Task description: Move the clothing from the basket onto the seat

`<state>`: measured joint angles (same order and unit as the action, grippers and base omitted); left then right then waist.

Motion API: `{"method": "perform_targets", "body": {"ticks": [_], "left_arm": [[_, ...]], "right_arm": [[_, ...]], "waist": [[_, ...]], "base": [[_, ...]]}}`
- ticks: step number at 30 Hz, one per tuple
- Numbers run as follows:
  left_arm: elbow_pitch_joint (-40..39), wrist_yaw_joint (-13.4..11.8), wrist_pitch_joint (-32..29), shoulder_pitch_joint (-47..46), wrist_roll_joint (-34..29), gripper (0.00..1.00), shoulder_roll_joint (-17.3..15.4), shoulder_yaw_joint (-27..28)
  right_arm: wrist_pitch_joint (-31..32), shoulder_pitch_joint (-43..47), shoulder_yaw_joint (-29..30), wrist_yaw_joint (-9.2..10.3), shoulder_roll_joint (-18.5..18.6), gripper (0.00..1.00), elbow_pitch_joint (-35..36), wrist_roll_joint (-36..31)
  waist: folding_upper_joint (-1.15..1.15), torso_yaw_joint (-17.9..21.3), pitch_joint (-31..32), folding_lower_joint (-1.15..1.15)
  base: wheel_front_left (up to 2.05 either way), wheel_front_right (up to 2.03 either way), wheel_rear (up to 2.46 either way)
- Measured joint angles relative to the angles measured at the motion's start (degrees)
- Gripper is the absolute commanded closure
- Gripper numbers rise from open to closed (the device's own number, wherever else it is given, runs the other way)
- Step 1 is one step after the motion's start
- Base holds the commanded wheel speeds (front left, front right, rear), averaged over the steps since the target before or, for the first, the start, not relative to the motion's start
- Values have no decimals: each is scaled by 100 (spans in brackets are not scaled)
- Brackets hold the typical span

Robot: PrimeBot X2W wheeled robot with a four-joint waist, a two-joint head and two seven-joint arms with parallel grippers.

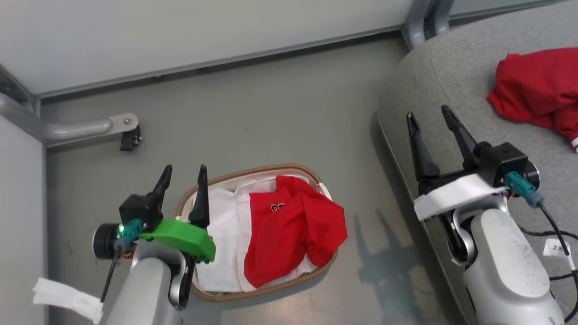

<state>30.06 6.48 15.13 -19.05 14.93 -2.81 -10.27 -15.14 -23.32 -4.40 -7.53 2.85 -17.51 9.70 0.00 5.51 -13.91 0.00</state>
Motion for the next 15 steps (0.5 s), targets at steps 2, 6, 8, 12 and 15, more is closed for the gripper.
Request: {"method": "perform_targets", "body": {"ticks": [2,6,8,12,15], "left_arm": [[116,21,1,-304,-1,0,1,-85],[389,62,0,-747,-80,0,7,-168],[517,66,0,-996,-126,0,8,-232],[665,82,1,-1436,-198,0,-10,-363],[843,87,0,-1668,-155,0,-68,-594]], "right_arm": [[0,-162,-31,0,1,0,80,56],[0,-420,-137,0,3,0,248,172],[0,-533,-189,0,2,0,341,218],[0,-702,-305,0,4,0,486,297],[0,-821,-363,0,4,0,608,386]], "waist": [[0,74,-234,0],[0,217,-666,0],[0,300,-907,0],[0,461,-1363,0],[0,587,-1691,1]], "base": [[0,0,0],[0,0,0],[0,0,0],[0,0,0],[0,0,0]]}}
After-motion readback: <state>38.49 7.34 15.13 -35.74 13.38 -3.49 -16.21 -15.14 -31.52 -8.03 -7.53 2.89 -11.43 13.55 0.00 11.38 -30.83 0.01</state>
